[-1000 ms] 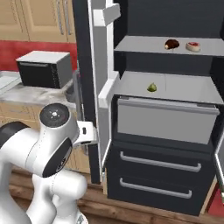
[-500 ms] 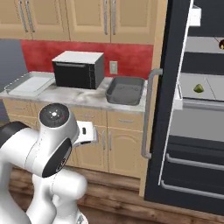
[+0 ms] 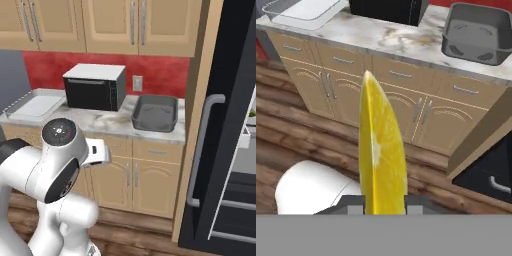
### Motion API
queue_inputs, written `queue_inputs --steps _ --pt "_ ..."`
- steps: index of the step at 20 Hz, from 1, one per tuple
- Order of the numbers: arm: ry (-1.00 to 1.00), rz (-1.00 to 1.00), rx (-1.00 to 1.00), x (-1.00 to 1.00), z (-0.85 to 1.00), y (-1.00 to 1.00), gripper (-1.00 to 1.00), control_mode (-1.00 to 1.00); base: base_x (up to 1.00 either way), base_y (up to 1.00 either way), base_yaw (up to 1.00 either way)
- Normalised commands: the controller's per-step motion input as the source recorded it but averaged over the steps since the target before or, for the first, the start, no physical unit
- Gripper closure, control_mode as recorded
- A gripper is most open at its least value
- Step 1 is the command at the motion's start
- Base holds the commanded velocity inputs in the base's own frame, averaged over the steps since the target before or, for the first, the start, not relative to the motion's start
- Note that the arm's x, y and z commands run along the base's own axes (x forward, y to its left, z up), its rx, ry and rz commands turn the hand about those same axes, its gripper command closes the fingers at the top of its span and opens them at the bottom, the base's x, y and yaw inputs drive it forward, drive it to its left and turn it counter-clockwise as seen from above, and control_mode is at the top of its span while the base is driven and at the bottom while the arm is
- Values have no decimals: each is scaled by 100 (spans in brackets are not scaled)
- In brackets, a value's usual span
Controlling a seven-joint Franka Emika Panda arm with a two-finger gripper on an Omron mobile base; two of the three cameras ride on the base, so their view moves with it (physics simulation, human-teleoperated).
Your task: Place one lemon wedge and one steak in each tupperware on the nearby counter, to pack two identical lunches.
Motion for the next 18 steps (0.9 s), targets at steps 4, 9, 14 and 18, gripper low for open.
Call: queue_inputs --steps 4,9,14,18 --pt "0 0 0 0 0 0 100 100 92 2 -7" --pt "0 0 0 0 0 0 100 100 78 2 -7" --pt "0 0 0 0 0 0 100 100 62 0 -5" --pt "0 0 0 0 0 0 100 100 42 0 -4"
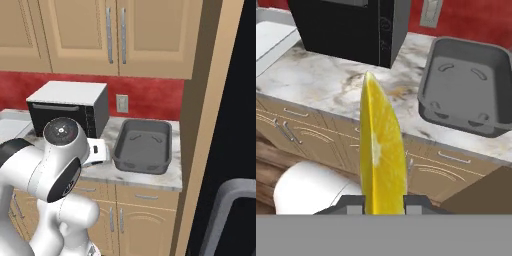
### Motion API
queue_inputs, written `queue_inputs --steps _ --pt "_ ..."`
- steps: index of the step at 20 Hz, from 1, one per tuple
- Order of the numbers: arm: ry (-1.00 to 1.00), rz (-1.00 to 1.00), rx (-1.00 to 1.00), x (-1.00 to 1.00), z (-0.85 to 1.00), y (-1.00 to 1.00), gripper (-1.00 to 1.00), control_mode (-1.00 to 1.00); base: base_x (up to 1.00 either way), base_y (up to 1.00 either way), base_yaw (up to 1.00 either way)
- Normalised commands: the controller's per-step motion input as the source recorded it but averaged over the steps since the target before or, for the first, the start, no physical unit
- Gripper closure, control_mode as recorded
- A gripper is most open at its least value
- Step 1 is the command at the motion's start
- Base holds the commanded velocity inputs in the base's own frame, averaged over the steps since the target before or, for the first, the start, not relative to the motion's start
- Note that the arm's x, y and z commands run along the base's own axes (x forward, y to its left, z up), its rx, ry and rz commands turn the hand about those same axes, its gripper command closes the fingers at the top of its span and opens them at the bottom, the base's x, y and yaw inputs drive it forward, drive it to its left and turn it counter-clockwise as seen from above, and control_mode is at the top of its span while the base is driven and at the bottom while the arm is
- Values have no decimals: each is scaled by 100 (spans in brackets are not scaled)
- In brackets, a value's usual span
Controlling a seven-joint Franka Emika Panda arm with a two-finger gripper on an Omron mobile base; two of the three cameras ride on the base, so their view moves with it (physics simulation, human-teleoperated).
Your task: Place one lemon wedge and one steak in each tupperware on the nearby counter, to pack two identical lunches.
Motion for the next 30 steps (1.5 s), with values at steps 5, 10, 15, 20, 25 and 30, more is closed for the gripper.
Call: queue_inputs --steps 5,10,15,20,25,30 --pt "0 0 0 0 0 0 100 100 49 0 -3" --pt "0 -1 0 39 -24 -6 100 -100 23 0 0" --pt "1 -4 0 59 -55 -26 100 -100 0 0 0" --pt "2 -6 0 68 -55 -46 100 -100 0 0 0" --pt "11 -6 0 94 -36 -38 100 -100 0 0 0" --pt "17 -2 0 98 -18 -37 100 -100 0 0 0"
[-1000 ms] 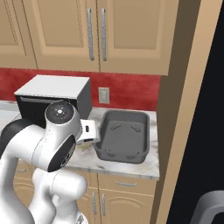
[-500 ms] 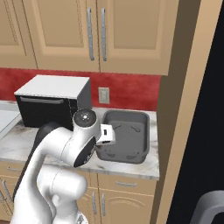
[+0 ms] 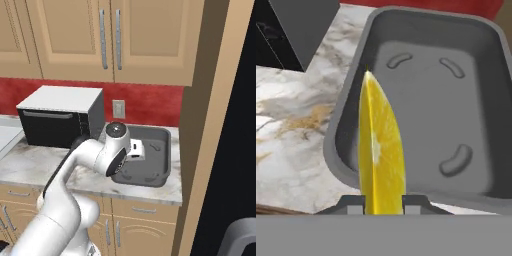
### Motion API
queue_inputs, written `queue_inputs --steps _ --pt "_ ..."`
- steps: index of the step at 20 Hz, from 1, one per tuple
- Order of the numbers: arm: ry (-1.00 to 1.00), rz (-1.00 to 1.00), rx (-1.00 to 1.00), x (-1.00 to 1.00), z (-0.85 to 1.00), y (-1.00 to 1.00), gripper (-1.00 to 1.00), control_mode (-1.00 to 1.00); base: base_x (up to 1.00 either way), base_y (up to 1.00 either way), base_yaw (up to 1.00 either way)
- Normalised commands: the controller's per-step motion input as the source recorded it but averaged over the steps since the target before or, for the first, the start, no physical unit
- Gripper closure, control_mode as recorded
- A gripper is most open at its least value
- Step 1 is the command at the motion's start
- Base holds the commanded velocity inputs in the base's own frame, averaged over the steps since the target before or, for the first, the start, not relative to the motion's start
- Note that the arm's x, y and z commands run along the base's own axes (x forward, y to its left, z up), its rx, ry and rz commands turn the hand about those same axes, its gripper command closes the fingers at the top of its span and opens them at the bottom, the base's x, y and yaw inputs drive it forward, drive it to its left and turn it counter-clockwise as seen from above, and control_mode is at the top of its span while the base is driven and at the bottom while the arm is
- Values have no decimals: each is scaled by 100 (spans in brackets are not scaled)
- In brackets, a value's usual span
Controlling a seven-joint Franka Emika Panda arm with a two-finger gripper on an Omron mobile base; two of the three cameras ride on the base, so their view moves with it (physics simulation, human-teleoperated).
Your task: Place one lemon wedge and one steak in each tupperware on the nearby counter, to pack two identical lunches.
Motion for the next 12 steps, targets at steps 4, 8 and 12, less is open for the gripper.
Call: queue_inputs --steps 4,8,12 --pt "7 0 0 89 -32 -48 100 -100 0 0 0" --pt "0 0 0 91 -44 -37 100 -100 0 0 0" --pt "0 0 0 91 -42 -7 100 -100 0 0 0"
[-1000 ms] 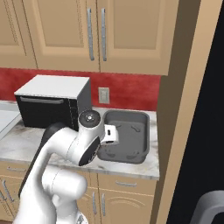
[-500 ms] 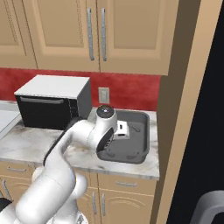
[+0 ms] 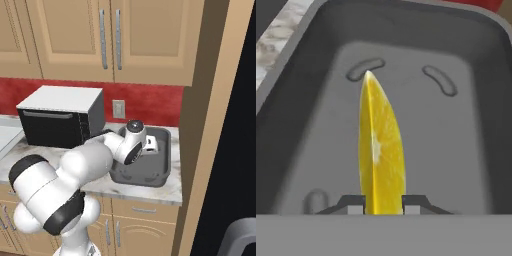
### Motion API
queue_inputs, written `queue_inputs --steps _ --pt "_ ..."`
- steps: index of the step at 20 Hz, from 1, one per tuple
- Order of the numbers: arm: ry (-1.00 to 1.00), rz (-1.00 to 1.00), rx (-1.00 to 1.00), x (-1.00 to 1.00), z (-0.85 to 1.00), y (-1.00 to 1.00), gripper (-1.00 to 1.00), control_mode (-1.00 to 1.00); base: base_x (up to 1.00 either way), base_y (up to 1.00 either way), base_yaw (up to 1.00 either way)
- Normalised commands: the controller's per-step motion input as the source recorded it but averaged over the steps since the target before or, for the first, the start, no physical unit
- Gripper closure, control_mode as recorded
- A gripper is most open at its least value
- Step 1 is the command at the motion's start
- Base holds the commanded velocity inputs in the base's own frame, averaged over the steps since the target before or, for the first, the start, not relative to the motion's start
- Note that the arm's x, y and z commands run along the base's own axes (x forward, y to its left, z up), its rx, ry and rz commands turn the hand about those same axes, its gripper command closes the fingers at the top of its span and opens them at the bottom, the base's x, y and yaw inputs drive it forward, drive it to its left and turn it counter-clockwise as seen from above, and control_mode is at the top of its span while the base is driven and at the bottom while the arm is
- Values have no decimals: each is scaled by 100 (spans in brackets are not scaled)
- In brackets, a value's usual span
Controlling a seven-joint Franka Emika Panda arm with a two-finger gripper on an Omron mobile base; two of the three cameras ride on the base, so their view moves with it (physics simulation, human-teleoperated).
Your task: Place one lemon wedge and one steak in each tupperware on the nearby counter, to pack two identical lunches.
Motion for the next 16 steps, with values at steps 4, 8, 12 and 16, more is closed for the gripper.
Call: queue_inputs --steps 4,8,12,16 --pt "0 0 0 79 -25 -2 100 -100 0 0 0" --pt "0 0 0 68 -18 -20 100 -100 0 0 0" --pt "0 0 0 65 -28 -20 100 -100 0 0 0" --pt "0 0 0 69 -47 -12 100 -100 0 0 0"
